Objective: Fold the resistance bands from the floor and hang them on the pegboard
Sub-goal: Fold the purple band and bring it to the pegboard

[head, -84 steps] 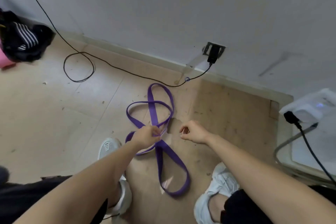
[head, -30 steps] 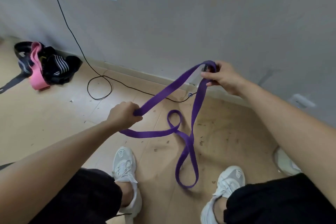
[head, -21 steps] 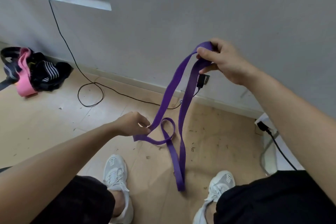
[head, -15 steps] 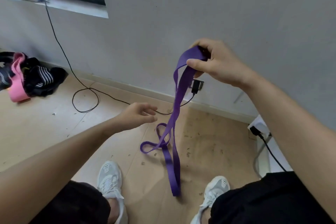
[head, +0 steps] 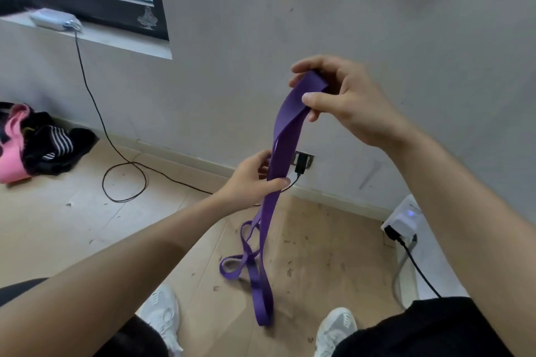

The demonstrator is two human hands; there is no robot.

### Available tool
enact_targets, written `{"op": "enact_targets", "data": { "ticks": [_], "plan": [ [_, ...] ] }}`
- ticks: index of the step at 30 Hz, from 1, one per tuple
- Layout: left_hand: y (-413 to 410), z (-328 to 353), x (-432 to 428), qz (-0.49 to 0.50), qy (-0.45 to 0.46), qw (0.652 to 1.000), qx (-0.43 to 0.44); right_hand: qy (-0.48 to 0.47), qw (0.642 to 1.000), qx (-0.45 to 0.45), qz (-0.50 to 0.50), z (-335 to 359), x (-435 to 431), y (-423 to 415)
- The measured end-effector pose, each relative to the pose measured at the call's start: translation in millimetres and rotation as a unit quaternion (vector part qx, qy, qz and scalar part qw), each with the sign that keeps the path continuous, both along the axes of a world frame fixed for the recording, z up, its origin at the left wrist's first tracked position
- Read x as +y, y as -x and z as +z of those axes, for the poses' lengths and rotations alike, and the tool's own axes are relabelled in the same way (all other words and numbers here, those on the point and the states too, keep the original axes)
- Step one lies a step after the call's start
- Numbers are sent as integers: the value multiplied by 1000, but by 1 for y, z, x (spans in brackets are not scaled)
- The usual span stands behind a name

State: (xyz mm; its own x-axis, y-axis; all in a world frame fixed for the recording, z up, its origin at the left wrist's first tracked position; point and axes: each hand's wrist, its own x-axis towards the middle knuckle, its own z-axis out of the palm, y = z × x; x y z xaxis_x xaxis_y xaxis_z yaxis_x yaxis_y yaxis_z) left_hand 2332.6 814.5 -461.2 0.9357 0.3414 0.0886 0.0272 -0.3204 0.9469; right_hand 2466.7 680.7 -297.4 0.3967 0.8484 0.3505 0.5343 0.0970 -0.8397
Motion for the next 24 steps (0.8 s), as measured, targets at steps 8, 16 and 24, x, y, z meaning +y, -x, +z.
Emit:
{"op": "enact_targets", "data": {
  "ticks": [8, 16, 24],
  "plan": [
    [-14, 26, -7, 41, 17, 996, -72, -57, 997, 31, -41, 29, -11, -8],
    [-16, 42, -21, 10, 37, 995, -93, -102, 988, 95, -69, 33, -20, -12],
    [-6, 32, 6, 47, -75, 996, -25, -146, 945, 202, -213, -15, -48, -57]
  ]
}}
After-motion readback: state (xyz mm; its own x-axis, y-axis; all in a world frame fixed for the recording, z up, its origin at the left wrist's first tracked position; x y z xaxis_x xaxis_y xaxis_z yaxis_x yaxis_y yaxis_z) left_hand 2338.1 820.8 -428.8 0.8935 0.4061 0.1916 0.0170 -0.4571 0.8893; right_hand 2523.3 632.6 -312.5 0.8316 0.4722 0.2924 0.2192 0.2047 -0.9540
